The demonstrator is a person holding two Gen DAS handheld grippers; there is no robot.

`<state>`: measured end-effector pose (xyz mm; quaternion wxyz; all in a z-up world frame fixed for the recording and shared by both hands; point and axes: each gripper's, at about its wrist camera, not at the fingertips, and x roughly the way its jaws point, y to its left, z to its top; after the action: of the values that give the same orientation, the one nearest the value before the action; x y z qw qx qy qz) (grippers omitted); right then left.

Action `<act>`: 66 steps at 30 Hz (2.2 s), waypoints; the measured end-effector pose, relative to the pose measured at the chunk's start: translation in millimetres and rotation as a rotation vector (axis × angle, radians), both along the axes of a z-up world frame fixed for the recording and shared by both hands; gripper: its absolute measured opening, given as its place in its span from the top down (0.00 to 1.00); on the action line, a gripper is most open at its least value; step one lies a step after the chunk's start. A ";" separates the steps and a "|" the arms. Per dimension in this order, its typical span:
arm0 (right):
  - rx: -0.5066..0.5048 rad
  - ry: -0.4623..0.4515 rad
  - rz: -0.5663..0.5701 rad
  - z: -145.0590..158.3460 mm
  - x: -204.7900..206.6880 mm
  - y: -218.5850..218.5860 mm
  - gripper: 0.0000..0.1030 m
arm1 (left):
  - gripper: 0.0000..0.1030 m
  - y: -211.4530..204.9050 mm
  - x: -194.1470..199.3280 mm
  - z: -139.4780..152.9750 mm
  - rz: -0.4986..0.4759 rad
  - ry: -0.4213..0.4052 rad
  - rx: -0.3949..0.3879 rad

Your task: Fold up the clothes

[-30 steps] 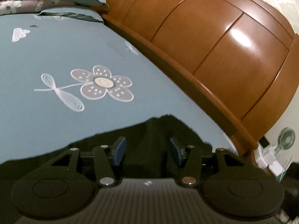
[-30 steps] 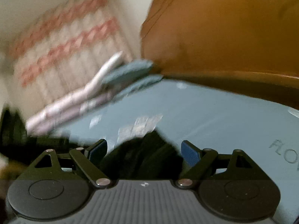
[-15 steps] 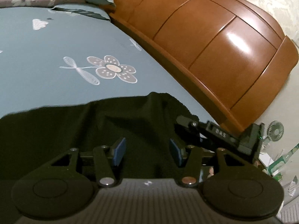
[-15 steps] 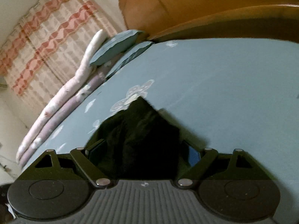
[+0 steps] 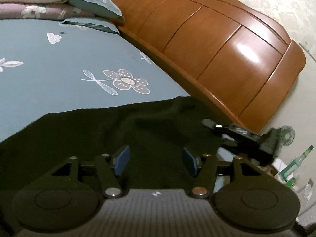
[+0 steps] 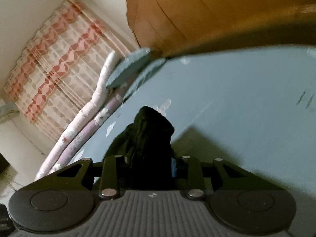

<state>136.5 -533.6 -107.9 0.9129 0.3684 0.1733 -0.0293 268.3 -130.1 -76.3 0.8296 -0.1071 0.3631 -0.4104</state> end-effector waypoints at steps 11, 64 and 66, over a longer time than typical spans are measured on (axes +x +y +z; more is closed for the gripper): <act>-0.199 0.070 -0.199 27.8 -17.5 6.4 0.37 | 0.42 -1.0 17.2 -17.7 0.038 -0.037 0.108; -0.415 0.191 0.425 -1.1 7.0 157.2 0.00 | 0.31 57.6 -81.2 -49.3 0.016 -0.057 0.279; -0.412 0.185 0.414 2.6 7.7 158.7 0.00 | 0.31 66.9 -75.3 -44.9 0.039 -0.015 0.230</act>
<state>144.3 -374.9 -105.3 0.9354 0.1280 0.3172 0.0893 193.0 -63.2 -121.2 0.8470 -0.0150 0.3994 -0.3505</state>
